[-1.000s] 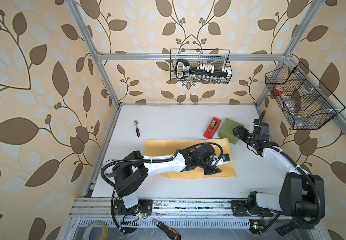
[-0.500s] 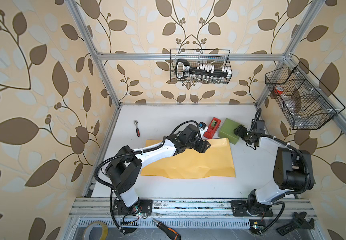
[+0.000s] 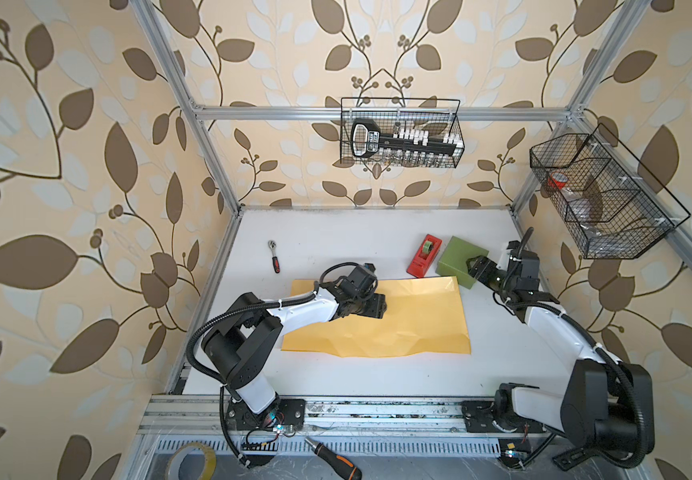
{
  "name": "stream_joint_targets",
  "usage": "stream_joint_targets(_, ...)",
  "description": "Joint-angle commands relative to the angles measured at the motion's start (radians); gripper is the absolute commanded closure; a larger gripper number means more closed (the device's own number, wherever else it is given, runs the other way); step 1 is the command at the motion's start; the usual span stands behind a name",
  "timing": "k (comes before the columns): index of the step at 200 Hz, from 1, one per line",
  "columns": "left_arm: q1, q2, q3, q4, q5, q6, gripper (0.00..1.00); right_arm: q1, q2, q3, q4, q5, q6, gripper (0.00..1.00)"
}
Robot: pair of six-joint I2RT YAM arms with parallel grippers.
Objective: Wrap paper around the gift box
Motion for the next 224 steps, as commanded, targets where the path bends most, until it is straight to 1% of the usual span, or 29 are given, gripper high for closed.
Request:
stream_joint_targets(1,0.049,-0.276,-0.159,-0.125,-0.064,-0.085,0.30,0.187,-0.032,-0.074,-0.042,-0.040,0.011,0.18)
stream_joint_targets(5,0.057,-0.301,-0.182,-0.143,-0.062,-0.094,0.30,0.207,-0.035,-0.079,-0.043,-0.045,0.016,0.19)
stream_joint_targets(8,0.066,-0.321,-0.198,-0.159,-0.060,-0.102,0.30,0.271,-0.036,-0.096,-0.044,-0.054,0.035,0.20)
stream_joint_targets(11,0.075,-0.341,-0.214,-0.176,-0.060,-0.111,0.30,0.280,-0.037,-0.099,-0.043,-0.053,0.039,0.21)
stream_joint_targets(15,0.087,-0.366,-0.235,-0.198,-0.057,-0.123,0.30,0.322,-0.039,-0.112,-0.037,-0.060,0.047,0.22)
stream_joint_targets(16,0.091,-0.372,-0.239,-0.202,-0.056,-0.126,0.30,0.339,-0.041,-0.119,-0.036,-0.064,0.052,0.22)
stream_joint_targets(17,0.093,-0.377,-0.243,-0.206,-0.055,-0.130,0.30,0.377,-0.040,-0.129,-0.038,-0.070,0.059,0.24)
stream_joint_targets(21,0.106,-0.402,-0.267,-0.225,-0.046,-0.139,0.30,0.433,-0.037,-0.144,-0.051,-0.070,0.069,0.26)
stream_joint_targets(34,0.147,-0.479,-0.328,-0.282,-0.022,-0.168,0.31,0.483,-0.027,-0.169,-0.066,-0.078,0.082,0.29)
stream_joint_targets(53,0.180,-0.574,-0.410,-0.314,0.012,-0.203,0.31,0.508,-0.018,-0.232,-0.050,-0.104,0.117,0.34)
stream_joint_targets(69,0.193,-0.609,-0.456,-0.325,0.030,-0.224,0.31,0.512,-0.019,-0.278,-0.054,-0.111,0.125,0.37)
stream_joint_targets(113,0.195,-0.614,-0.514,-0.325,0.034,-0.268,0.33,0.512,-0.069,-0.383,-0.079,-0.089,0.139,0.39)
stream_joint_targets(144,0.195,-0.641,-0.583,-0.288,0.044,-0.323,0.33,0.512,-0.145,-0.430,-0.117,-0.061,0.155,0.40)
stream_joint_targets(161,0.196,-0.661,-0.576,-0.302,0.026,-0.324,0.33,0.512,-0.195,-0.440,-0.129,-0.066,0.166,0.40)
stream_joint_targets(185,0.196,-0.700,-0.521,-0.338,0.007,-0.294,0.31,0.512,-0.247,-0.396,-0.163,-0.095,0.138,0.39)
stream_joint_targets(197,0.197,-0.719,-0.480,-0.344,-0.005,-0.278,0.29,0.497,-0.264,-0.340,-0.212,-0.078,0.094,0.37)
stream_joint_targets(208,0.195,-0.727,-0.432,-0.325,0.001,-0.253,0.28,0.452,-0.269,-0.278,-0.259,-0.054,0.037,0.34)
stream_joint_targets(224,0.195,-0.703,-0.348,-0.256,0.029,-0.221,0.25,0.328,-0.260,-0.194,-0.287,-0.074,-0.025,0.30)
